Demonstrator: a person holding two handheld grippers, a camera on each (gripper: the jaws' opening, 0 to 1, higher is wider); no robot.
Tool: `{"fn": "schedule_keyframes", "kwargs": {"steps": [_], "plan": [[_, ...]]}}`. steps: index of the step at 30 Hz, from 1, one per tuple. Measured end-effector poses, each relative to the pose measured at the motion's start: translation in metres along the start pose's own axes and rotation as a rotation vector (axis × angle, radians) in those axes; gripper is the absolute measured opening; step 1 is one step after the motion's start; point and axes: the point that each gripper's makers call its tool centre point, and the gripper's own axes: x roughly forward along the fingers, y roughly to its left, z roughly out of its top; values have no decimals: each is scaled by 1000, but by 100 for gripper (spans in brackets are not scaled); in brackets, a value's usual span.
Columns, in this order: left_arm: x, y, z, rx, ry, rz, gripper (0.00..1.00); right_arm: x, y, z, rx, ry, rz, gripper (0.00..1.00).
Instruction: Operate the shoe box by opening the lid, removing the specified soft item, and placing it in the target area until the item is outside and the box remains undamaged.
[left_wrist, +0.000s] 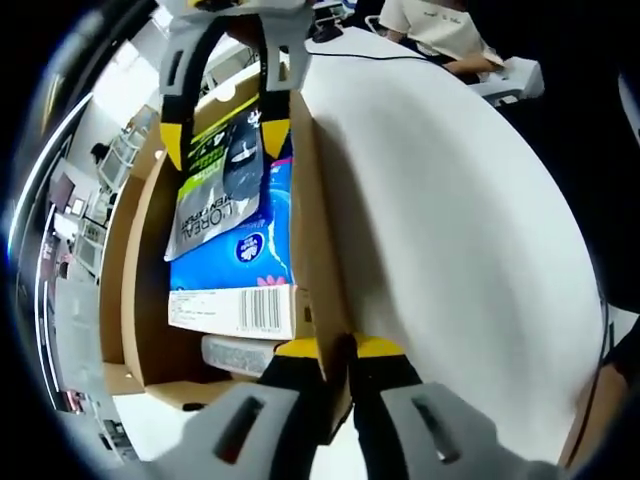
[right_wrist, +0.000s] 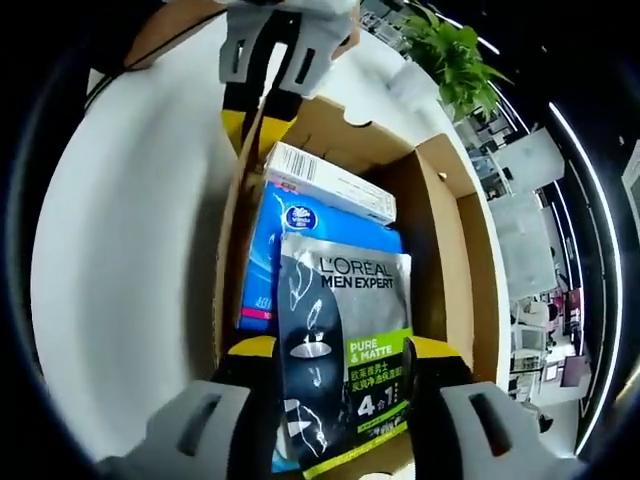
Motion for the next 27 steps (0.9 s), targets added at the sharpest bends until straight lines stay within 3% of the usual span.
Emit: {"fn": "schedule_keyframes", "kwargs": {"steps": [6,10,12,27], "plan": [[0,0,0,0,1,0,7,-6,-8,2,-30,-1,-116,49],[0,0,0,1,2,0,7,-7,-11,1,0,-21,-134,50],[0,-1,0,0,4,1,7,-8,-16,0,21,-23,-158,55],[0,-1,1,1,7,3,7,-31,-47,11,-32,-32,-344,63]]}}
